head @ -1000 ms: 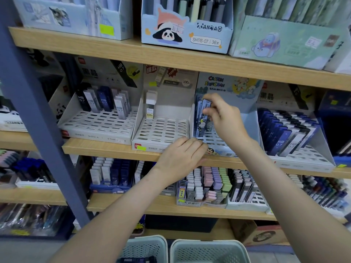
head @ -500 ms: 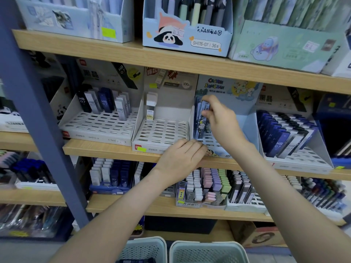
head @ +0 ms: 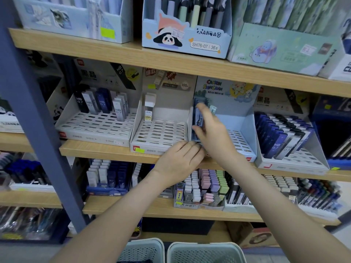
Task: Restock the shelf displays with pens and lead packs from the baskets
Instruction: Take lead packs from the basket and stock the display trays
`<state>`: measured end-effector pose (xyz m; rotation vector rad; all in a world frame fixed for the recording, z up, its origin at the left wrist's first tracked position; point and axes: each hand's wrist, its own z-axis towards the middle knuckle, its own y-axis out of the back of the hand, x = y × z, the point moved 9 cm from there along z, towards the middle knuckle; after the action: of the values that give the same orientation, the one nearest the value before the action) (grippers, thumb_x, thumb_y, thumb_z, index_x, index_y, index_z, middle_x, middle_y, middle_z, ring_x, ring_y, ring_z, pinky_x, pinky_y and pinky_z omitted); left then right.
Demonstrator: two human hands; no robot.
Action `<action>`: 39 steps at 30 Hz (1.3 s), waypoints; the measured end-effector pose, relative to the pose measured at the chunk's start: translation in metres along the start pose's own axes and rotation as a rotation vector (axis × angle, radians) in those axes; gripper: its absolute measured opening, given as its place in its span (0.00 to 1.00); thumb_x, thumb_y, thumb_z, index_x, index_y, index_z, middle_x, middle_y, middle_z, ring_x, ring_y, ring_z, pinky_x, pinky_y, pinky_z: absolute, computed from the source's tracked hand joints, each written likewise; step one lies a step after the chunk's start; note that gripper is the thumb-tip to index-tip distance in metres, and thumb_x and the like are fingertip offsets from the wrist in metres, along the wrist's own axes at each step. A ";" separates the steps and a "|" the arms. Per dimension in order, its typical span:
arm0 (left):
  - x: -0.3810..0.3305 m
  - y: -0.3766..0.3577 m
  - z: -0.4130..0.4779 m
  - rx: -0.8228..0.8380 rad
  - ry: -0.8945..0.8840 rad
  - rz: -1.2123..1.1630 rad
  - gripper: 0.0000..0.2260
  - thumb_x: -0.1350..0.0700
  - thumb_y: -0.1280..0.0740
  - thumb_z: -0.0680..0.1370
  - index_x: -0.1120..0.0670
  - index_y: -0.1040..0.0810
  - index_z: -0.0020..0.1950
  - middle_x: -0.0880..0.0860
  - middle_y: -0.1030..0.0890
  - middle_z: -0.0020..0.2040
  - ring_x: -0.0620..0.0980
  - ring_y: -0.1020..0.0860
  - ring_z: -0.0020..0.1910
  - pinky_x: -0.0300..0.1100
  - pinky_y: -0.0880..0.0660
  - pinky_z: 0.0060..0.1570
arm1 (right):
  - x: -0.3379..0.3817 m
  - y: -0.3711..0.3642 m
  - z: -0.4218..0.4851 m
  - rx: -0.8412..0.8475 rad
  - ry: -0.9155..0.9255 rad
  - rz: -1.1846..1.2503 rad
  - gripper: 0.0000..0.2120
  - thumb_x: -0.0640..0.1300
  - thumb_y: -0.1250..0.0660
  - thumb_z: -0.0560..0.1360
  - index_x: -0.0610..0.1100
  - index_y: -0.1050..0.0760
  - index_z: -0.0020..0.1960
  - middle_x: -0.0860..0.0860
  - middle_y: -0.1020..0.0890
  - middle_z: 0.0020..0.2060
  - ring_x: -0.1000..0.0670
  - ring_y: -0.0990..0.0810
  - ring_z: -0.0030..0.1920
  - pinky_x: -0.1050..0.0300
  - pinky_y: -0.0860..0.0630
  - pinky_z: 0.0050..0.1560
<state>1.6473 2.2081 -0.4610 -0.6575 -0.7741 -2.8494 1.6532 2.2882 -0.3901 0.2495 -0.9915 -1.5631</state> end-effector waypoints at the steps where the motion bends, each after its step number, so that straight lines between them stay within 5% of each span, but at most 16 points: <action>1: 0.000 -0.001 0.000 0.003 0.001 -0.002 0.11 0.61 0.38 0.78 0.62 0.27 0.60 0.59 0.19 0.51 0.57 0.21 0.52 0.47 0.26 0.54 | 0.002 -0.003 -0.002 0.011 0.011 -0.006 0.26 0.38 0.35 0.77 0.44 0.39 0.73 0.46 0.25 0.48 0.47 0.28 0.47 0.61 0.37 0.45; 6: 0.001 0.000 0.000 0.000 0.013 -0.007 0.10 0.61 0.38 0.79 0.61 0.26 0.59 0.58 0.20 0.51 0.56 0.22 0.52 0.46 0.27 0.54 | -0.011 0.004 0.000 -0.061 -0.006 -0.066 0.24 0.44 0.35 0.78 0.47 0.36 0.73 0.52 0.31 0.45 0.52 0.32 0.45 0.58 0.37 0.43; 15: 0.003 0.001 0.005 0.043 0.063 -0.032 0.10 0.57 0.41 0.81 0.60 0.25 0.57 0.57 0.21 0.49 0.55 0.22 0.50 0.45 0.27 0.51 | -0.011 0.000 0.001 -0.031 0.051 -0.264 0.28 0.44 0.36 0.78 0.49 0.40 0.76 0.43 0.26 0.52 0.43 0.32 0.52 0.47 0.30 0.52; 21: 0.007 0.015 -0.002 0.122 0.095 -0.054 0.14 0.56 0.42 0.81 0.61 0.24 0.62 0.58 0.21 0.59 0.56 0.24 0.61 0.48 0.32 0.66 | -0.014 0.003 -0.003 -0.039 -0.021 -0.223 0.27 0.43 0.36 0.78 0.48 0.39 0.75 0.43 0.30 0.63 0.43 0.35 0.60 0.48 0.36 0.61; 27: 0.022 0.026 -0.001 0.175 0.135 -0.035 0.17 0.52 0.42 0.80 0.60 0.25 0.64 0.58 0.23 0.64 0.55 0.26 0.66 0.49 0.35 0.70 | -0.015 0.002 0.000 0.032 -0.063 -0.146 0.27 0.42 0.35 0.77 0.48 0.39 0.74 0.44 0.38 0.73 0.44 0.41 0.69 0.50 0.43 0.68; 33: 0.048 0.009 0.012 0.261 0.245 -0.030 0.24 0.45 0.45 0.81 0.60 0.35 0.70 0.61 0.28 0.70 0.58 0.31 0.70 0.52 0.41 0.73 | -0.018 0.008 -0.004 0.052 -0.059 -0.265 0.28 0.57 0.49 0.74 0.55 0.38 0.74 0.46 0.37 0.74 0.42 0.40 0.71 0.42 0.43 0.68; 39: 0.051 0.017 0.013 0.267 0.216 -0.068 0.23 0.45 0.44 0.81 0.61 0.31 0.67 0.61 0.25 0.66 0.58 0.27 0.67 0.52 0.35 0.70 | 0.004 0.032 -0.013 -0.113 0.087 -0.263 0.25 0.49 0.42 0.77 0.48 0.36 0.73 0.42 0.33 0.70 0.42 0.37 0.67 0.43 0.40 0.65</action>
<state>1.6099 2.1995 -0.4209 -0.2879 -1.1284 -2.7409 1.6830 2.2809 -0.3741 0.3772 -0.8234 -1.8248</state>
